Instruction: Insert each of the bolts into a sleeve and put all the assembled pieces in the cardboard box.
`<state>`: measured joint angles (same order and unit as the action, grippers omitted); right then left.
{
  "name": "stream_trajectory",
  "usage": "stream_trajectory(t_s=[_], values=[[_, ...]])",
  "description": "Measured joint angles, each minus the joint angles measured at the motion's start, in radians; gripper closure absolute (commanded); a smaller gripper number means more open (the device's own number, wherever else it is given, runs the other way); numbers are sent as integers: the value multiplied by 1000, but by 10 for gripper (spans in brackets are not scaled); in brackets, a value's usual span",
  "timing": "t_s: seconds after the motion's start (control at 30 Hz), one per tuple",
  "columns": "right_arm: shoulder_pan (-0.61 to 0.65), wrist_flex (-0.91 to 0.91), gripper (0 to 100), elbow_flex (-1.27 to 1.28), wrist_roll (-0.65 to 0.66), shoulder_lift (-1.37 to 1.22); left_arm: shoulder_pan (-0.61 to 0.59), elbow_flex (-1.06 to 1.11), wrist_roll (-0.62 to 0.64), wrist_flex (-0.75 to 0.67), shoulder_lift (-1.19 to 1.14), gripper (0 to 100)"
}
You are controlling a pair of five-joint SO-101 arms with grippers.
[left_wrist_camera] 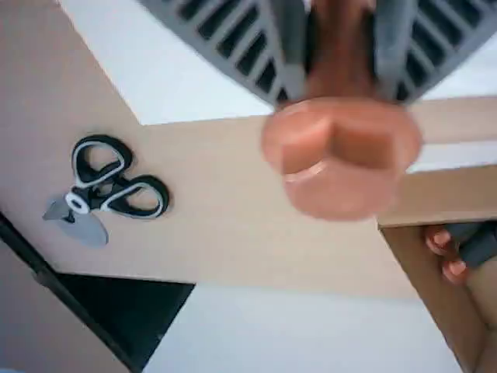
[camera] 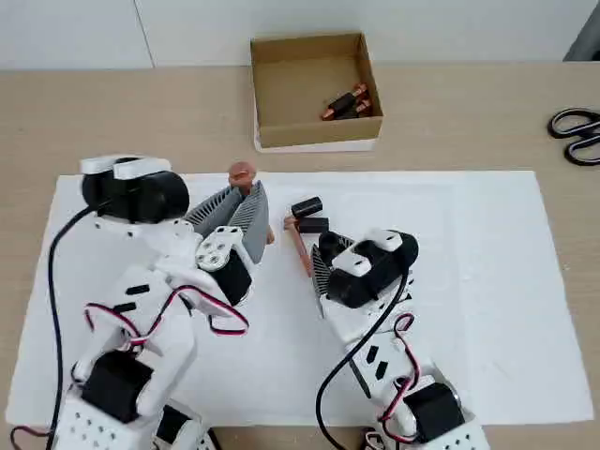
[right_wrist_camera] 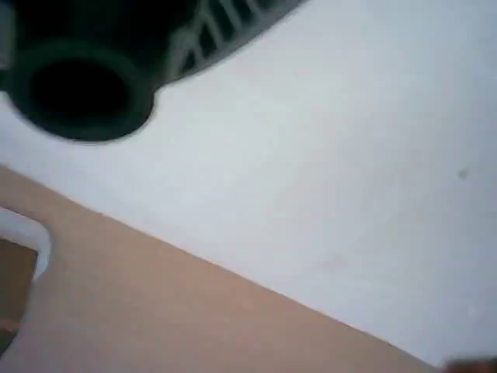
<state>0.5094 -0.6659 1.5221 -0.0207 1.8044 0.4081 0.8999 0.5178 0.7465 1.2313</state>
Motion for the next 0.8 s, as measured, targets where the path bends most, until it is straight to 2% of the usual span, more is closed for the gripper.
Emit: stream_trajectory(t_s=[0.17,0.23,0.47,0.8], values=[[12,3,995,0,-14,0,21,158,6,-186,-2,994],[9,3,995,0,-14,0,26,167,-6,-216,-2,994],[92,3,995,15,-14,0,26,167,-12,-233,-2,994],[101,11,995,32,-14,0,83,172,-91,-226,-2,994]])
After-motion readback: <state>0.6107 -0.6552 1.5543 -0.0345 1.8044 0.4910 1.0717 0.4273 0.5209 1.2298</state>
